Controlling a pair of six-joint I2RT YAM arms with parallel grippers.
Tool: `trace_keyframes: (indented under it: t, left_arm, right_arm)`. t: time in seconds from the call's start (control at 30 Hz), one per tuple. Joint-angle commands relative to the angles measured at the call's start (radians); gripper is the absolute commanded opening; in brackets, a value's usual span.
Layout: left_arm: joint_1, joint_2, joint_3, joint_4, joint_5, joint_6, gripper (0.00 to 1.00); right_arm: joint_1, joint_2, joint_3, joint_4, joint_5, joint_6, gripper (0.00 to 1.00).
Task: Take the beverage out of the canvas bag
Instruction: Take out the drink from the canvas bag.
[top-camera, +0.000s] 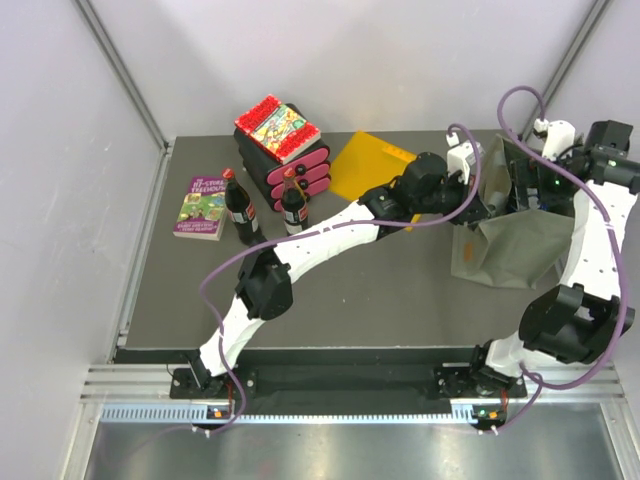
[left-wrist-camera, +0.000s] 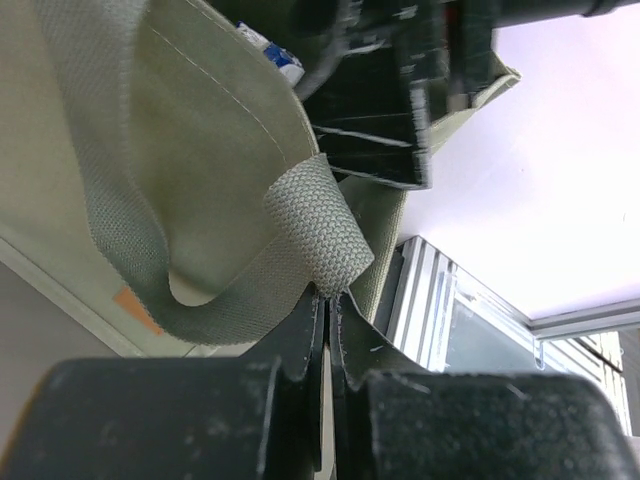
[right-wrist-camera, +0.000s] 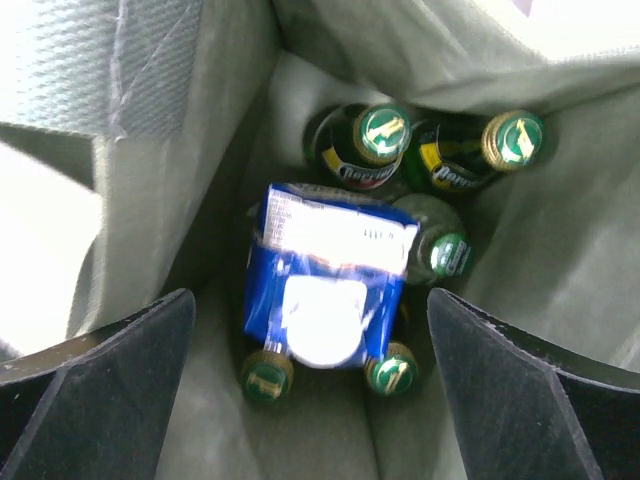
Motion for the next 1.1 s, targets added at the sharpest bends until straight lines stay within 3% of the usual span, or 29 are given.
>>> trace_keyframes:
  t: [0.0,0.23,0.47,0.53,0.63,0.67,0.77,0.83,0.9,1.07]
  left_arm:
    - [-0.004,-0.051,-0.011,-0.039,-0.027,0.03,0.0]
    - [-0.002,-0.051,-0.008,-0.045,-0.038,0.035,0.0]
    - [-0.002,-0.05,-0.008,-0.051,-0.055,0.04,0.0]
    - [-0.002,-0.053,-0.008,-0.057,-0.065,0.041,0.0]
    - [-0.001,-0.059,-0.008,-0.062,-0.084,0.043,0.01]
    - [0.001,-0.062,-0.01,-0.063,-0.088,0.043,0.02]
    - [0.006,-0.067,-0.011,-0.062,-0.098,0.035,0.05]
    - [0.01,-0.073,-0.011,-0.062,-0.107,0.036,0.11]
    - [0.018,-0.087,-0.016,-0.067,-0.111,0.041,0.26]
    - [0.045,-0.159,-0.077,-0.021,-0.121,0.062,0.5]
  right_arm:
    - [0.045,0.008,-0.024,0.113,0.097,0.009,1.0]
    - [0.065,0.028,-0.071,0.181,0.166,0.02,1.0]
    - [0.075,0.044,-0.144,0.227,0.13,0.035,0.99]
    - [0.075,0.033,-0.167,0.234,0.11,0.036,0.95]
    - [0.075,0.007,-0.178,0.242,0.082,0.035,0.79]
    - [0.074,0.001,-0.178,0.244,0.075,0.03,0.66]
    - [0.074,-0.022,-0.161,0.245,0.052,0.029,0.44]
    - [0.074,-0.038,-0.146,0.247,0.039,0.032,0.35]
    - [0.075,-0.051,-0.111,0.236,0.027,0.036,0.27]
    - [0.074,-0.074,0.016,0.205,0.001,0.061,0.15]
